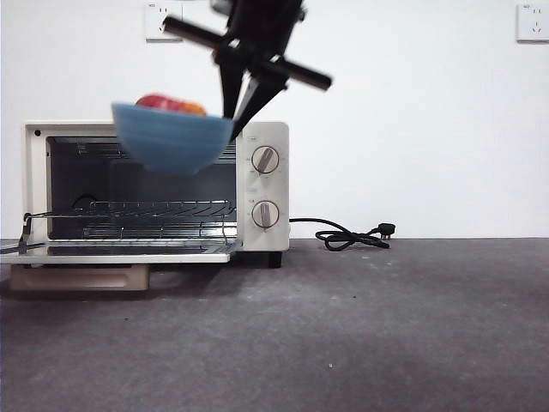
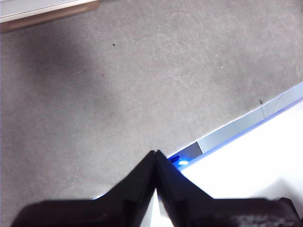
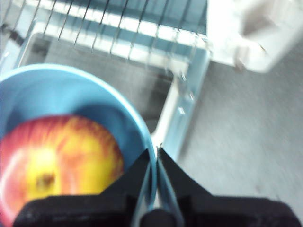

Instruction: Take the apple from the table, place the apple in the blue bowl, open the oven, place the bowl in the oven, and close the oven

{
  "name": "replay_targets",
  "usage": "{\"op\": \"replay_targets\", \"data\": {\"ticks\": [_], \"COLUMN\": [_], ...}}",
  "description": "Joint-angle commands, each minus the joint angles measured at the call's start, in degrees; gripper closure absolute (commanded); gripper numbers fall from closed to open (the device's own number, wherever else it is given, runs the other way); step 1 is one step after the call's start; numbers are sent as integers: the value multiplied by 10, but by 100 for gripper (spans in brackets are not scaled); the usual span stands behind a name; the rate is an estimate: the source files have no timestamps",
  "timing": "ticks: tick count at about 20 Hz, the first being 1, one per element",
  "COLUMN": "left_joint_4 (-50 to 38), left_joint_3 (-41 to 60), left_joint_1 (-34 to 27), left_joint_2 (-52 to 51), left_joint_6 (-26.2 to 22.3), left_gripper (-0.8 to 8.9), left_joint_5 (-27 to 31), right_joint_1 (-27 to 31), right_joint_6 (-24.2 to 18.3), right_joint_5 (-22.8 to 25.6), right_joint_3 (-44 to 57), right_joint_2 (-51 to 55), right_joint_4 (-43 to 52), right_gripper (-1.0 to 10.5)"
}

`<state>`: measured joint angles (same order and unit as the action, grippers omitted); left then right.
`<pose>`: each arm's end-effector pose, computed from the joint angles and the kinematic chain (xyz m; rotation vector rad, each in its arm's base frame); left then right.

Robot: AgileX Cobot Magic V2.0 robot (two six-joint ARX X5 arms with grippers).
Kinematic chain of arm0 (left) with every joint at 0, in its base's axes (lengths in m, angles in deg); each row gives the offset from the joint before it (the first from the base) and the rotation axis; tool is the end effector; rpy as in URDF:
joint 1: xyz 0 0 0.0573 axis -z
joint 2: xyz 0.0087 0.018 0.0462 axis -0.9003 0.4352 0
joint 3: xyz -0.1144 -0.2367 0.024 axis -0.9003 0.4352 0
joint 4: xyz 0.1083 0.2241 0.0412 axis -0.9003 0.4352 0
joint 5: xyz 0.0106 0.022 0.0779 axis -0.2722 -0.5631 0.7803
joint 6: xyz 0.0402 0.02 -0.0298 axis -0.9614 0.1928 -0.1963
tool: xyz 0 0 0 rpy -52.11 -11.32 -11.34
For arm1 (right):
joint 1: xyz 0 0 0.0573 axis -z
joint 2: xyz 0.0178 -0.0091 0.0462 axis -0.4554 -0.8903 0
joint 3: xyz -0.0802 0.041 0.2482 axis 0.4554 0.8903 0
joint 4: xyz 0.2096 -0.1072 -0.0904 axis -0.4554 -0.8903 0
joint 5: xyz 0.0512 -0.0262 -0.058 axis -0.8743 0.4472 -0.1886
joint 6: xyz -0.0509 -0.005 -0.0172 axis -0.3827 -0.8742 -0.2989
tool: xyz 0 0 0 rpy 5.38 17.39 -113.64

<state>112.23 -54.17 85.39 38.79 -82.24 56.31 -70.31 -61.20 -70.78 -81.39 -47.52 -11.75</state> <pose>0.0995 -0.0468 0.3114 -0.0578 1.0638 -0.5169 0.3218 0.3013 0.3125 -0.0334 1.0449 0.4641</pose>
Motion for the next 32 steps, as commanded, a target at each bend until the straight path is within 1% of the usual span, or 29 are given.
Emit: {"op": "replay_targets", "data": {"ticks": [1, 3, 4, 6, 7, 11, 14, 17, 18, 20, 24, 26, 32], "left_joint_4": [-2, 7, 12, 19, 20, 20, 20, 22, 26, 36, 36, 37, 34], "left_joint_3": [1, 1, 1, 1, 1, 1, 1, 1, 1, 1, 1, 1, 1], "left_joint_1": [1, 1, 1, 1, 1, 1, 1, 1, 1, 1, 1, 1, 1], "left_joint_2": [-2, -2, -2, -7, -10, -18, -18, -18, -18, -18, -25, -30, -35], "left_joint_6": [4, 4, 4, 4, 4, 4, 4, 4, 4, 5, 4, 4, 2], "left_gripper": [818, 818, 818, 818, 818, 818, 818, 818, 818, 818, 818, 818, 818], "left_joint_5": [1, 2, 5, 5, 5, 5, 5, 5, 5, 5, 5, 5, 5], "right_joint_1": [-2, 0, 2, 8, 10, 10, 10, 13, 14, 17, 26, 35, 43], "right_joint_6": [10, 19, 33, 64, 75, 97, 138, 164, 181, 199, 237, 249, 251], "right_joint_5": [-5, -7, -10, -32, -36, -10, -10, -6, -6, -6, 11, 11, 11], "right_joint_3": [-110, -192, -224, -267, -272, -270, -270, -270, -270, -270, -269, -269, -269], "right_joint_2": [-82, -143, -168, -202, -207, -213, -213, -215, -218, -221, -225, -227, -245], "right_joint_4": [-32, -62, -70, -69, -68, -53, -30, -25, -23, -21, -6, -3, -9], "right_gripper": [959, 959, 959, 959, 959, 959, 958, 958, 958, 958, 958, 958, 958]}}
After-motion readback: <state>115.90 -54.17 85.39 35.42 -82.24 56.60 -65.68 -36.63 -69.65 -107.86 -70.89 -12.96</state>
